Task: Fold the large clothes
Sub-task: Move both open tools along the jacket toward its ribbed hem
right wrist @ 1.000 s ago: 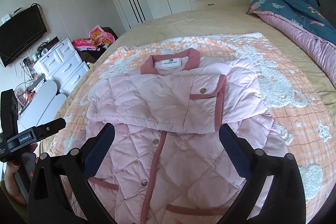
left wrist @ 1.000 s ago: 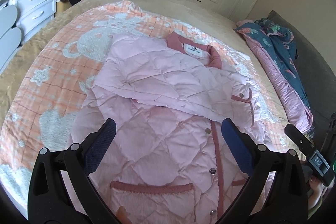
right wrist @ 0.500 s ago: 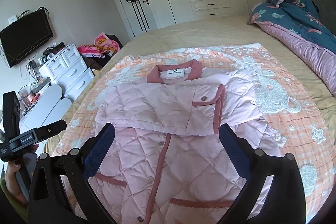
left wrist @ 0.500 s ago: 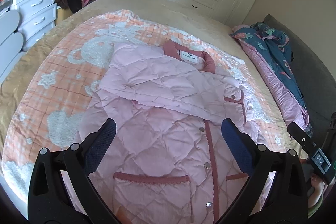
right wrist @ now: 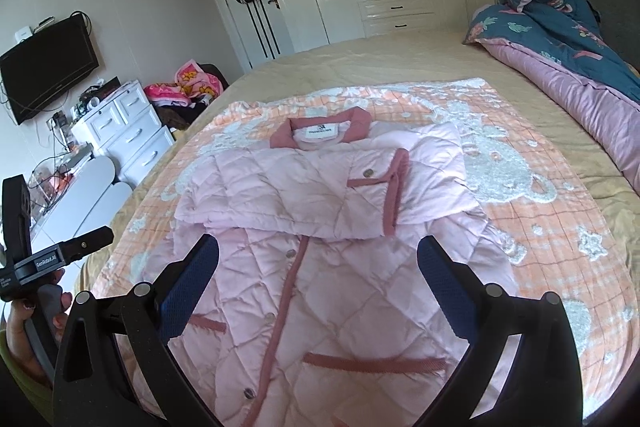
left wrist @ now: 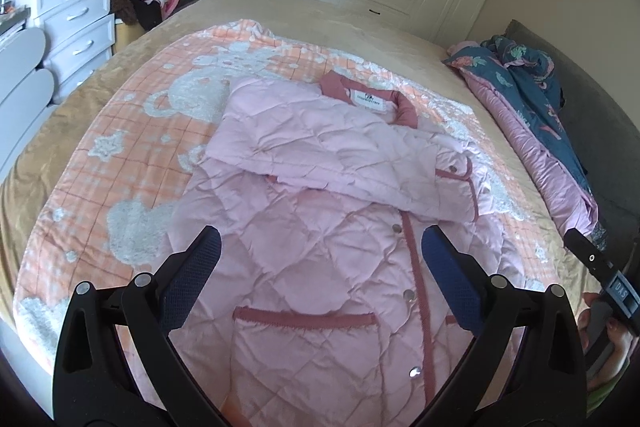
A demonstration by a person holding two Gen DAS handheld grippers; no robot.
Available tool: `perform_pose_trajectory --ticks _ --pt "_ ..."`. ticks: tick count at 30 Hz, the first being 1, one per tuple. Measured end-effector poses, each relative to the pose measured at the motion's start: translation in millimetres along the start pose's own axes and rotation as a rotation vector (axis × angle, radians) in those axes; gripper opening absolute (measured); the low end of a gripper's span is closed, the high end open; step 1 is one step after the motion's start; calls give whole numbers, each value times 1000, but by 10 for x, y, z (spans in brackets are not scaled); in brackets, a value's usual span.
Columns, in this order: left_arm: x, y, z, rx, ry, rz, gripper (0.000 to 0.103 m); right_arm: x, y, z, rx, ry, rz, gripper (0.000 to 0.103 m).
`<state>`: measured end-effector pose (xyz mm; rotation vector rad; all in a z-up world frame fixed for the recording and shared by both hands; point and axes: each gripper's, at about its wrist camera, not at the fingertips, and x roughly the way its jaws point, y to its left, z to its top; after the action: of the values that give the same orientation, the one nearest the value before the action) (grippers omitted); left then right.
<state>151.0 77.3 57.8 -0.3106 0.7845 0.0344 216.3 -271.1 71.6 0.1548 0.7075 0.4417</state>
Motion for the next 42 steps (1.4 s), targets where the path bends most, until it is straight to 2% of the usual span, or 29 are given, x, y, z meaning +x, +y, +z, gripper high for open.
perform_pose_trajectory --ticks 20,42 --pt "147 105 -523 65 79 67 94 -16 -228 -360 -18 72 -50 99" --pt "189 515 -1001 36 142 126 94 -19 -524 -902 -18 181 -113 99"
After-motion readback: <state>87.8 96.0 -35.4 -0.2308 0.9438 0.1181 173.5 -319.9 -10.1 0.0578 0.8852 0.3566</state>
